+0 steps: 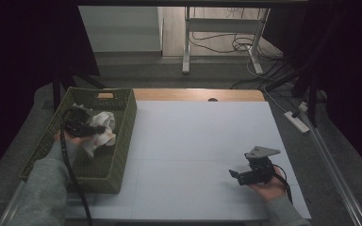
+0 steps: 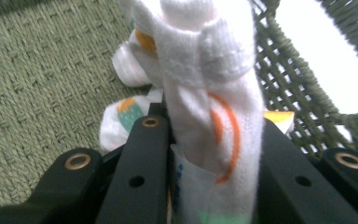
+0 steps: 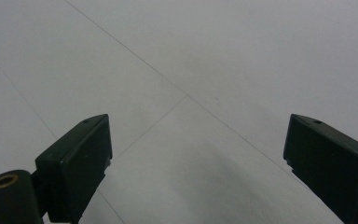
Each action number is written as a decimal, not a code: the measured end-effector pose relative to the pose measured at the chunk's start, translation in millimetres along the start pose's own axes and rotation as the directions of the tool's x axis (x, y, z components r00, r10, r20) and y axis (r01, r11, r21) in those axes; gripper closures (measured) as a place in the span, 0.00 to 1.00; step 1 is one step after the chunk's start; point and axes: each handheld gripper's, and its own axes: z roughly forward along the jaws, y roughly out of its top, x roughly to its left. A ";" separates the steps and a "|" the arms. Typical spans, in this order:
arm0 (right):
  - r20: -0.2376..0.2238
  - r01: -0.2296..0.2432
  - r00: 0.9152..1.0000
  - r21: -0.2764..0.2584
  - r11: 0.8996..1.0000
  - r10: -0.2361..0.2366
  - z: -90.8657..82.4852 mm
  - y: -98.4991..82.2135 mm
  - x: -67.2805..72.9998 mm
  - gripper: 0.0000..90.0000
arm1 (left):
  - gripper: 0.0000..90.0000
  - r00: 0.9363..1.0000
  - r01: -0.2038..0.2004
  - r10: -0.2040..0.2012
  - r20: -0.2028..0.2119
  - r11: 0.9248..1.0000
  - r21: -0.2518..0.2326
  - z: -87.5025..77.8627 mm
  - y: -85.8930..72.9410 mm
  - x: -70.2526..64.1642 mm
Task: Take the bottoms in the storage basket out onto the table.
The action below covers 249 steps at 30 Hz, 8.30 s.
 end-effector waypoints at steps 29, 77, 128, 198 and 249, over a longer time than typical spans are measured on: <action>-0.030 -0.025 0.999 -0.023 0.999 0.024 -1.0 1.0 -0.1 0.09 | 0.88 0.999 -0.020 0.026 0.019 0.959 -0.282 -52.9 -11.9 -28.3; -0.014 -0.007 1.000 -0.003 1.000 0.007 -0.4 -0.4 0.4 0.09 | 0.88 0.988 0.035 0.046 0.147 0.861 -0.507 -97.8 -16.9 -56.1; -0.014 -0.010 1.000 -0.004 1.000 0.010 -0.8 -0.5 -0.3 0.09 | 0.88 0.950 -0.042 0.203 0.238 0.837 -0.545 -84.3 9.4 -115.1; -0.014 -0.008 1.000 -0.004 1.000 0.008 -1.5 -1.0 -1.2 0.09 | 0.88 0.923 -0.162 0.293 0.251 0.884 -0.438 -7.8 57.0 -173.3; -0.014 -0.007 1.000 -0.004 1.000 0.007 -2.0 -1.2 -1.6 0.09 | 0.88 0.889 -0.278 0.357 0.287 0.918 -0.282 79.4 81.5 -222.7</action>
